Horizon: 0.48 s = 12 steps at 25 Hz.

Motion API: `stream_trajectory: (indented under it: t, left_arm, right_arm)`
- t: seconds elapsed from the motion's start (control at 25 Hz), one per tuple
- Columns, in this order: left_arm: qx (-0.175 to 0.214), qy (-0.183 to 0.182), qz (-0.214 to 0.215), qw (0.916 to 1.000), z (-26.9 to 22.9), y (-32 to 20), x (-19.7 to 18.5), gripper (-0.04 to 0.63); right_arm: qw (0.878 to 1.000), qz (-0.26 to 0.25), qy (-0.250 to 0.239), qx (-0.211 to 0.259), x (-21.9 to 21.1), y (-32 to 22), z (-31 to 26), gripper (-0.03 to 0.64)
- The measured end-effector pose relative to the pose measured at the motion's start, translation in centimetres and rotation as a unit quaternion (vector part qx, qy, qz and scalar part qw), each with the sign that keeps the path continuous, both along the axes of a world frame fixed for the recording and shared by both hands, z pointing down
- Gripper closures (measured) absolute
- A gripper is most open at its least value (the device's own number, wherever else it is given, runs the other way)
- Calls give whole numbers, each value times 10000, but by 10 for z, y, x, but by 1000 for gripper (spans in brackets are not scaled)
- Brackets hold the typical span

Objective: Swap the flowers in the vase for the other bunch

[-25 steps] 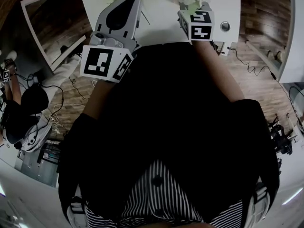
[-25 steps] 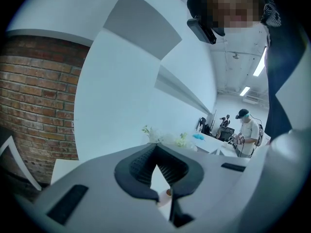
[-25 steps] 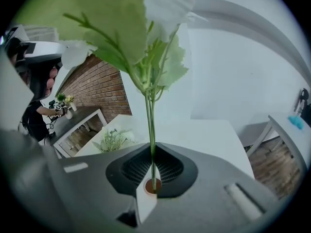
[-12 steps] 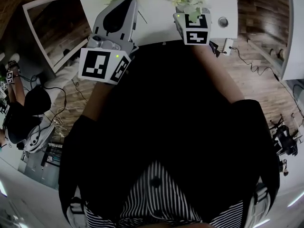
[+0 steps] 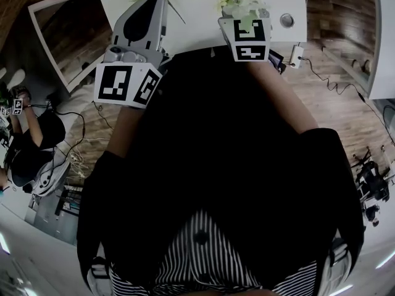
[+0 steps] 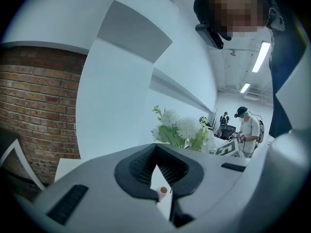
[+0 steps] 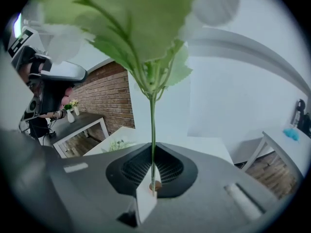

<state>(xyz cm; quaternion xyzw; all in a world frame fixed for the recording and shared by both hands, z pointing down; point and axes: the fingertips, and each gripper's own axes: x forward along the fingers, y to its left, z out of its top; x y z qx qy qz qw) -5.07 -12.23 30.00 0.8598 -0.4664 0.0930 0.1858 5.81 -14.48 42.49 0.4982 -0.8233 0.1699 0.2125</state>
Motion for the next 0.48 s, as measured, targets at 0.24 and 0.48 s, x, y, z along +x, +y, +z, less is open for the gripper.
stream_trajectory:
  t: [0.24, 0.48]
  left_arm:
    - [23, -47, -85, 10000, -7, 14, 3, 592]
    - [77, -51, -201, 9998, -8, 11, 4, 592]
  right_arm:
    - [9994, -68, 39, 327, 4, 13, -23, 601]
    - [9971, -348, -263, 627, -12, 10, -56, 601]
